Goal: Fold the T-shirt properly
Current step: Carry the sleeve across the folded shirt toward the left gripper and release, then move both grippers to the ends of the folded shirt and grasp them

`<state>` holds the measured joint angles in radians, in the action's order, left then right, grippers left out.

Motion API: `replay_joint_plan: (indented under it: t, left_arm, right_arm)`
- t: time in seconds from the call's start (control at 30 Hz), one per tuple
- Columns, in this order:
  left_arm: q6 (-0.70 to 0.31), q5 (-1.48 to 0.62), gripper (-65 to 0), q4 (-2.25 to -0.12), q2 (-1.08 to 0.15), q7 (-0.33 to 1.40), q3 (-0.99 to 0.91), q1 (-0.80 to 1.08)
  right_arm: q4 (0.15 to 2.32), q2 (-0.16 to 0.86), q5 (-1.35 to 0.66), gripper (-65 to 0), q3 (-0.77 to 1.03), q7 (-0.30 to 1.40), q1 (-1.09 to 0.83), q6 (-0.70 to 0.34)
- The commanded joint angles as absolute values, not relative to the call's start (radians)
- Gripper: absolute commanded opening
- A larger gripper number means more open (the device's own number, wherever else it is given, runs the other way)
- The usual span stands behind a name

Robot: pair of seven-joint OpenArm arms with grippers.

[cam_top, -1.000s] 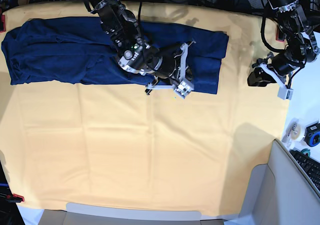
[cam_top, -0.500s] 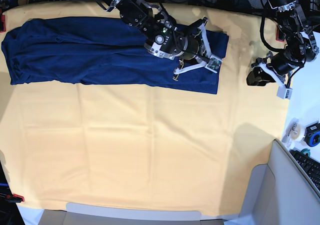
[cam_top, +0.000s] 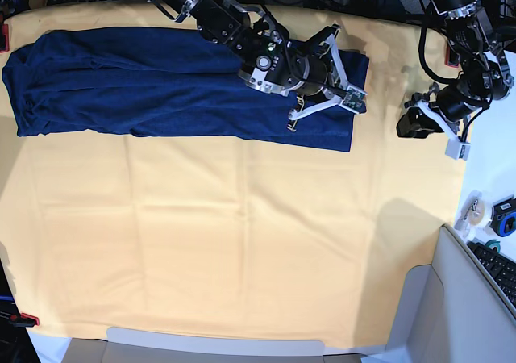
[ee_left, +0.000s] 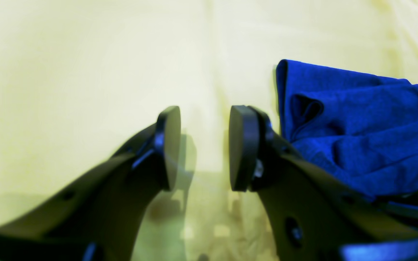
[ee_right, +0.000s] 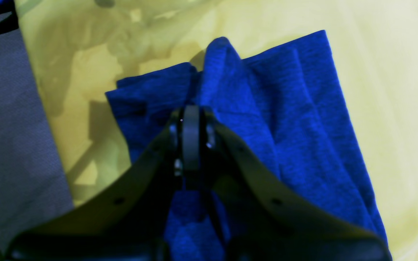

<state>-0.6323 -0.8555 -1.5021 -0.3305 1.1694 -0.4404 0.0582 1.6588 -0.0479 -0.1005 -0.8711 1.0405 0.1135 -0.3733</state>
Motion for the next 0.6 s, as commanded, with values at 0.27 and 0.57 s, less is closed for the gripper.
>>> replay_joint_plan:
  t: [0.27, 0.57]
  left_arm:
    - [-0.639, -0.872, -43.4, -1.52, -0.364, 1.218, -0.447, 0.042]
    - [-0.639, -0.874, -43.1, -1.518, -0.39, 1.259, -0.449, 0.048]
  right_arm:
    - [1.762, -0.054, -0.102, -34.3, -0.866, 1.02, 0.124, -0.372]
    - [1.963, -0.044, -0.111, -34.0, -0.42, 1.017, 0.038, -0.372]
